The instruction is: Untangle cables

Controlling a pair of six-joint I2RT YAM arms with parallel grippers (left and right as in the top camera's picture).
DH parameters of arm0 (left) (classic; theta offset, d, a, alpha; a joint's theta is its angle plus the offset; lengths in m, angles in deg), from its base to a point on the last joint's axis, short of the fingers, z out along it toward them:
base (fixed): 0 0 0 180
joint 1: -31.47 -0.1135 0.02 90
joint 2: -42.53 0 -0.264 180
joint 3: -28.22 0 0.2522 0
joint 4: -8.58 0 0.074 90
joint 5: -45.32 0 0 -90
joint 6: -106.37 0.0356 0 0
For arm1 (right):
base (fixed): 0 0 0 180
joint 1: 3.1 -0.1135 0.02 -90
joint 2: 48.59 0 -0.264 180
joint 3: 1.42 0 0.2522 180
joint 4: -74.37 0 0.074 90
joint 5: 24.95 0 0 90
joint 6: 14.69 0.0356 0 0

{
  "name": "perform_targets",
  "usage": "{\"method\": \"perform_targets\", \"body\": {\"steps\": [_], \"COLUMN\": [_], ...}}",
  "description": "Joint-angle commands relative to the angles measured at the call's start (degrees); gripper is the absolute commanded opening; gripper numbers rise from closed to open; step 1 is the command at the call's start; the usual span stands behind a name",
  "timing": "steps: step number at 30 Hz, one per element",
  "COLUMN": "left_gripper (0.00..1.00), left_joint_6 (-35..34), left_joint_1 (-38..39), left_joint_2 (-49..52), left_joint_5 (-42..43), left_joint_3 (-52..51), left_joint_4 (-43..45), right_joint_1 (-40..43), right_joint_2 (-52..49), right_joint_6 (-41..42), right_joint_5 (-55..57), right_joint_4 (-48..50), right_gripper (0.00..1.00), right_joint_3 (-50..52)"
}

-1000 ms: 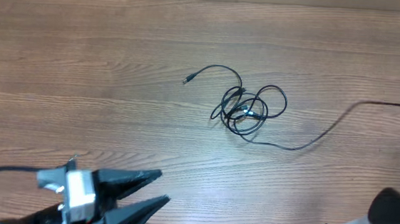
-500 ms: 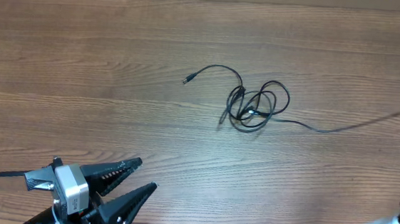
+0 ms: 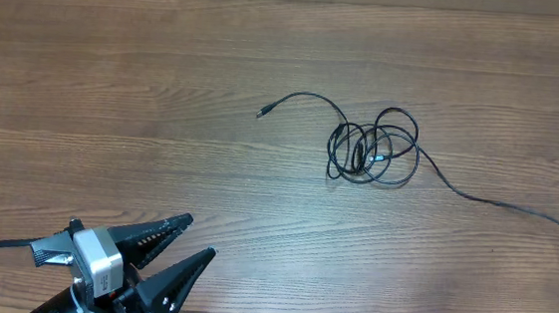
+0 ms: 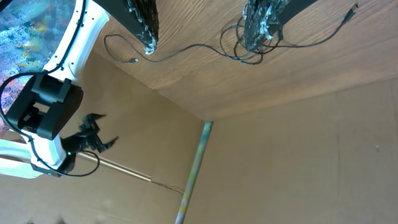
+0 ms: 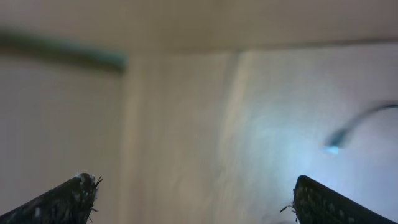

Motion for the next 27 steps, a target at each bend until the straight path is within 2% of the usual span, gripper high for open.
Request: {"method": "perform_targets", "body": {"steps": [1, 8, 11, 15, 17, 18, 23, 27], "left_gripper": [0.45, 0.45, 0.45, 0.46, 0.49, 0.54, 0.56, 0.56], "left_joint_6": [0.87, 0.87, 0.87, 0.85, 0.87, 0.87, 0.92, 1.14], "left_joint_1": [0.26, 0.26, 0.26, 0.26, 0.26, 0.26, 0.26, 0.26], "left_joint_2": [-0.26, -0.26, -0.26, -0.26, -0.26, -0.26, -0.26, -0.26], "left_joint_5": [-0.26, 2.78, 2.93, 3.21, 3.21, 3.19, 3.08, 1.46], "left_joint_3": [0.94, 0.94, 0.94, 0.94, 0.94, 0.94, 0.94, 0.94], "left_joint_4": [0.07, 0.22, 0.13, 0.11, 0.09, 0.02, -0.66, -1.77], "right_joint_1": [-4.81, -22.12, -32.09, -45.62, -50.95, -53.70, -61.96, -63.89], "right_joint_2": [0.55, 0.55, 0.55, 0.55, 0.55, 0.55, 0.55, 0.55], "right_joint_6": [-2.82, -4.17, -1.99, 0.46, -3.28, -7.08, -21.68, -31.74], "right_joint_5": [-10.78, -8.37, 1.22, 18.08, 21.53, 21.81, 21.86, 22.03], "right_joint_4": [-1.38, -8.52, -12.41, -12.79, -10.97, -9.62, -4.00, -2.12], "right_gripper": [1.00, 1.00, 1.00, 1.00, 1.00, 1.00, 1.00, 1.00], "right_joint_3": [-0.42, -0.39, -0.20, 2.36, 4.26, 5.44, 10.51, 16.50]}}
